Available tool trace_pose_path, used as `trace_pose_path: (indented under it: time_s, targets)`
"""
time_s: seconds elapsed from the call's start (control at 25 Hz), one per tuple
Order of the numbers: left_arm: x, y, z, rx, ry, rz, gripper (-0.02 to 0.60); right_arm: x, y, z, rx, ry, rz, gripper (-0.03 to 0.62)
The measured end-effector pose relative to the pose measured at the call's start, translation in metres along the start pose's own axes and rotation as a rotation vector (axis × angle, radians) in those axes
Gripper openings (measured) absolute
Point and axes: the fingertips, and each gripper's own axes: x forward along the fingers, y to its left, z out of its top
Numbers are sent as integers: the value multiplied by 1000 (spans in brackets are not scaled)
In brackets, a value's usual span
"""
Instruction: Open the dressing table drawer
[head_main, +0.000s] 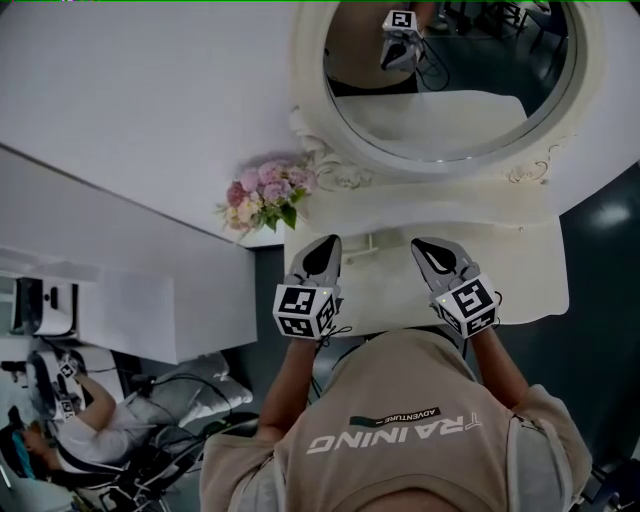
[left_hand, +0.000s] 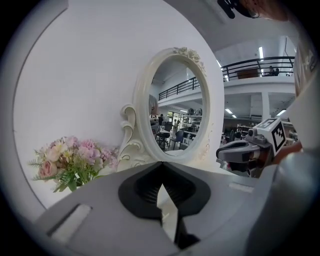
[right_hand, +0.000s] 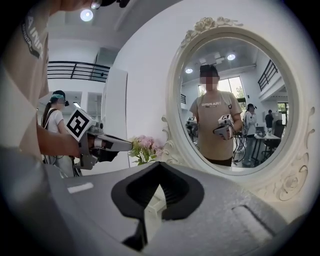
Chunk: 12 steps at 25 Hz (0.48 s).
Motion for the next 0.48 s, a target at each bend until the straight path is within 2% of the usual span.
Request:
trace_pose_path:
  time_s: [0.32,0.48]
  targets:
    - [-6,-6,48,72,-88,-22,18,-12,-9,48,-14,-111,-23,2]
    - [-6,-6,75,84,-129,-38,18,-11,-15,66,-24,-141,-34,2]
